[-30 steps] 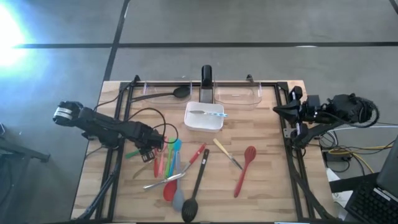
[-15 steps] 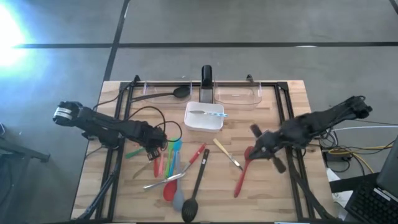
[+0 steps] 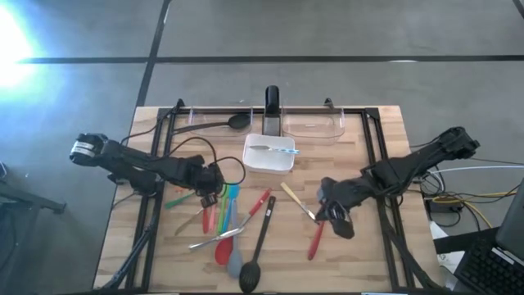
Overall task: Pick & Place Kitchen Items
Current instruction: Put the green table knife into the white bin
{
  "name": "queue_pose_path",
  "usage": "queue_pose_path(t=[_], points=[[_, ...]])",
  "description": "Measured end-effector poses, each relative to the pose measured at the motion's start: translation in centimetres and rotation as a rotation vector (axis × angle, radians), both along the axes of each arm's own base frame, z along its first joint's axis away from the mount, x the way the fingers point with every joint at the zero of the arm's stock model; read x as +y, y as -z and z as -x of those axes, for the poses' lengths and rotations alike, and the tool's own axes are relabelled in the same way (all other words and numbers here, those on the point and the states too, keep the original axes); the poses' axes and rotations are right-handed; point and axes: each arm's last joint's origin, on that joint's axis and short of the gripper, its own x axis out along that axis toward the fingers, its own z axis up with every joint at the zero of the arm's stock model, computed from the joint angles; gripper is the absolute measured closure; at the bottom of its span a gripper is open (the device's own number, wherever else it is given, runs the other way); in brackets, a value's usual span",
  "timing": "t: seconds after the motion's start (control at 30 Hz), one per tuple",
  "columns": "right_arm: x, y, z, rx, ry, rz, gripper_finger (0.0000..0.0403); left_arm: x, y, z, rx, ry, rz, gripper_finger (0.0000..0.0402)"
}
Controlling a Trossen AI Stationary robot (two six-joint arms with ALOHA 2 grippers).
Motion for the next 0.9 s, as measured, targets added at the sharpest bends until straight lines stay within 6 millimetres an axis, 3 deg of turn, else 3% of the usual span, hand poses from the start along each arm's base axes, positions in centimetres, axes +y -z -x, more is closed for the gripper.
queue_pose_path(t=[0.3, 0.67, 0.9], points=[[0.1, -0.4, -0.5, -0.065, -0.006, 0.051, 0.038, -0.4, 0.2, 0.6, 0.078, -0.015, 0.183, 0.0262], [0.1, 0.0, -0.4, -0.053, -0.007, 0.056, 0.038, -0.3, 0.5, 1.7, 0.177, -0.045, 0.173, 0.0261], [0.1, 0.0, -0.4, -0.055, -0.008, 0.058, 0.0381, 0.3, 2.3, 3.1, 0.287, -0.028, 0.195, 0.0261]])
